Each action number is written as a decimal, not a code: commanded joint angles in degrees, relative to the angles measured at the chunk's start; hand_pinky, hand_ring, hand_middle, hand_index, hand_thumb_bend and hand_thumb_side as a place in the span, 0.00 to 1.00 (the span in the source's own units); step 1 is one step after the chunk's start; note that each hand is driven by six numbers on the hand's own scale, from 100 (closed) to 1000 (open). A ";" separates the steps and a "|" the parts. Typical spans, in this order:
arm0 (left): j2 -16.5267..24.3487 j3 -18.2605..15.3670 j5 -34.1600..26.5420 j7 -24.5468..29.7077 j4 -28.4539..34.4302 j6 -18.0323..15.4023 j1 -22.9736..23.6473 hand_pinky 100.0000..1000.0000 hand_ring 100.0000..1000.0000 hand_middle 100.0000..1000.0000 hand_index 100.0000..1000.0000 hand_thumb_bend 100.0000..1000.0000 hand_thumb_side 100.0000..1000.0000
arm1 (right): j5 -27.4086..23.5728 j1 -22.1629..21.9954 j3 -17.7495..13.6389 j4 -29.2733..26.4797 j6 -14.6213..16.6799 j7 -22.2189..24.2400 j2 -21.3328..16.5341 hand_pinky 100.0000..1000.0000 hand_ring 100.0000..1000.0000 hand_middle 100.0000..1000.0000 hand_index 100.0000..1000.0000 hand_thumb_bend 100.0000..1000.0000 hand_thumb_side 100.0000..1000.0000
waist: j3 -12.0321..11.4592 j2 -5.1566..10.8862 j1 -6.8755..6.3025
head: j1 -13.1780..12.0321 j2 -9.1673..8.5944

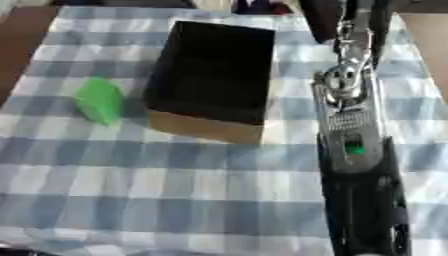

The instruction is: Pick up objects on the table and place them in the box.

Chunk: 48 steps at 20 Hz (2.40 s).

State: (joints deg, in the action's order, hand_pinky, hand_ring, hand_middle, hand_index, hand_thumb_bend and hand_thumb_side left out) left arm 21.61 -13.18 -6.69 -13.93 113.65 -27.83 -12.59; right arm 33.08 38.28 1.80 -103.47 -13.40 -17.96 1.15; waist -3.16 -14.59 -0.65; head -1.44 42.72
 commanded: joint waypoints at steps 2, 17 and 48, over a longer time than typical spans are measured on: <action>1.74 -0.52 0.64 0.05 0.94 0.89 -0.60 0.97 0.67 0.64 0.83 0.00 0.24 | -0.10 0.77 -0.27 -0.85 0.12 -0.28 -0.77 0.80 0.90 0.73 0.95 0.00 0.59 | -0.01 1.13 -0.14 | 1.02 0.85; 18.87 2.16 15.96 8.08 0.84 4.72 -0.60 0.55 0.70 0.67 0.85 0.07 0.00 | 1.79 1.30 -0.72 -1.33 0.27 -0.23 -0.23 0.81 0.90 0.73 0.95 0.00 0.57 | 0.56 1.61 -0.09 | 5.74 1.39; 43.65 17.74 28.43 39.11 -19.02 -13.00 -15.01 0.54 0.81 0.84 0.96 0.55 0.15 | 2.84 2.04 0.46 -0.36 0.73 1.26 0.75 0.81 0.90 0.73 0.94 0.00 0.56 | 2.11 1.64 -0.60 | 1.53 -0.05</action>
State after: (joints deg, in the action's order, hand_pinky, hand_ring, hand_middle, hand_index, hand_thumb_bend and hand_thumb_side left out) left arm 62.38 4.27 22.21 23.77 95.39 -39.66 -26.69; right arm 35.67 39.35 1.95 -103.44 -12.82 -16.91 1.83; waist -1.04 -14.06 -0.97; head 0.40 43.17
